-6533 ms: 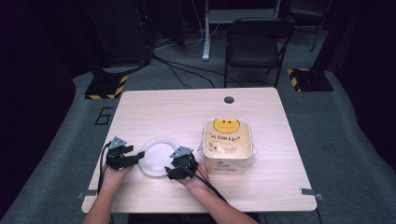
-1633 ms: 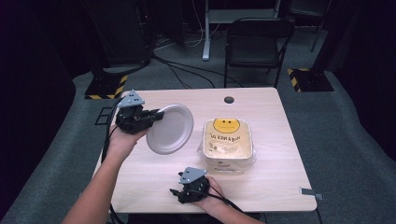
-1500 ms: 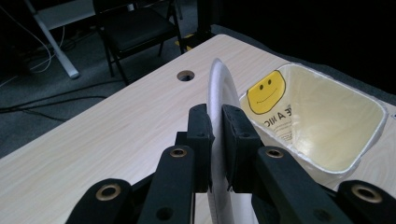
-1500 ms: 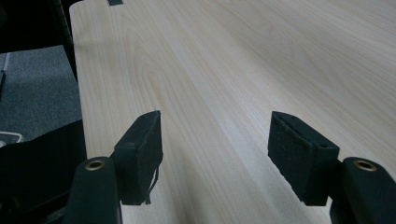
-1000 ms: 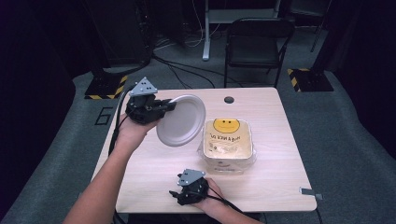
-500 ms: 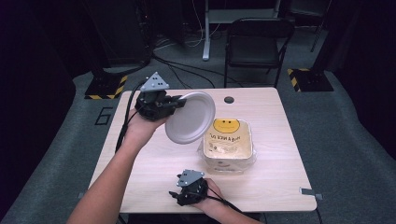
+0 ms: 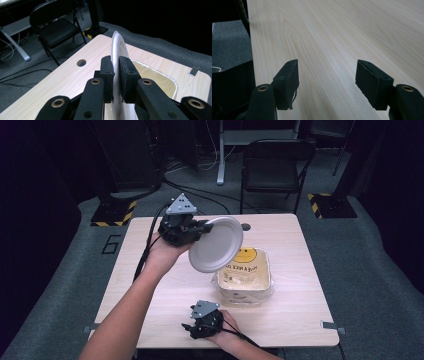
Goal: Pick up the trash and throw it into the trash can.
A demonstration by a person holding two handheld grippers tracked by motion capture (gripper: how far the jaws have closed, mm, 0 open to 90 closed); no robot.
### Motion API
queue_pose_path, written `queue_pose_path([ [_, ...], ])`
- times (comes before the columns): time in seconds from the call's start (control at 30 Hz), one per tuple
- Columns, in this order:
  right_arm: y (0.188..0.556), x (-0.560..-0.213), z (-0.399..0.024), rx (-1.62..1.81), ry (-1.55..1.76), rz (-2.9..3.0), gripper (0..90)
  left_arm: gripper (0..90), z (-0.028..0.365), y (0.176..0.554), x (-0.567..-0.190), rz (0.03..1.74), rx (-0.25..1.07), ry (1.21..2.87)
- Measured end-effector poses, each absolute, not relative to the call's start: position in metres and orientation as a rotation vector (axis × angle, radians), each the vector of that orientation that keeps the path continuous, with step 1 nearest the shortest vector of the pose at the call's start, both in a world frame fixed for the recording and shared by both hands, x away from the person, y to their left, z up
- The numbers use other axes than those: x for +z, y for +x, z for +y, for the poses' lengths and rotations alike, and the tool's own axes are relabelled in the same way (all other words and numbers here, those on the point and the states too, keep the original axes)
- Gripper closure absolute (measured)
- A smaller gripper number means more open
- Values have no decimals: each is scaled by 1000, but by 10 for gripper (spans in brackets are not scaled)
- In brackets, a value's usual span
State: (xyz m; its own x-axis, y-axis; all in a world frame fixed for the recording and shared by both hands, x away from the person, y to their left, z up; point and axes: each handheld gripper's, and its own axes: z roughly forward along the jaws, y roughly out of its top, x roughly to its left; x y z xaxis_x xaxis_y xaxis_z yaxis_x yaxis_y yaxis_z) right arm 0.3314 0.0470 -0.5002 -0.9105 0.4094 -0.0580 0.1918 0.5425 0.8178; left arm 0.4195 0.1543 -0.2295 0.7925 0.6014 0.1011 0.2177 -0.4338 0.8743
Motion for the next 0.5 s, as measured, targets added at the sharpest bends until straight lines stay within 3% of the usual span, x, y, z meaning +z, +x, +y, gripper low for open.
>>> queue_pose_path([
  [0.5, 331, -500, 47, 1297, 517, 2532, 341, 816, 118, 424, -238, 579, 480, 2047],
])
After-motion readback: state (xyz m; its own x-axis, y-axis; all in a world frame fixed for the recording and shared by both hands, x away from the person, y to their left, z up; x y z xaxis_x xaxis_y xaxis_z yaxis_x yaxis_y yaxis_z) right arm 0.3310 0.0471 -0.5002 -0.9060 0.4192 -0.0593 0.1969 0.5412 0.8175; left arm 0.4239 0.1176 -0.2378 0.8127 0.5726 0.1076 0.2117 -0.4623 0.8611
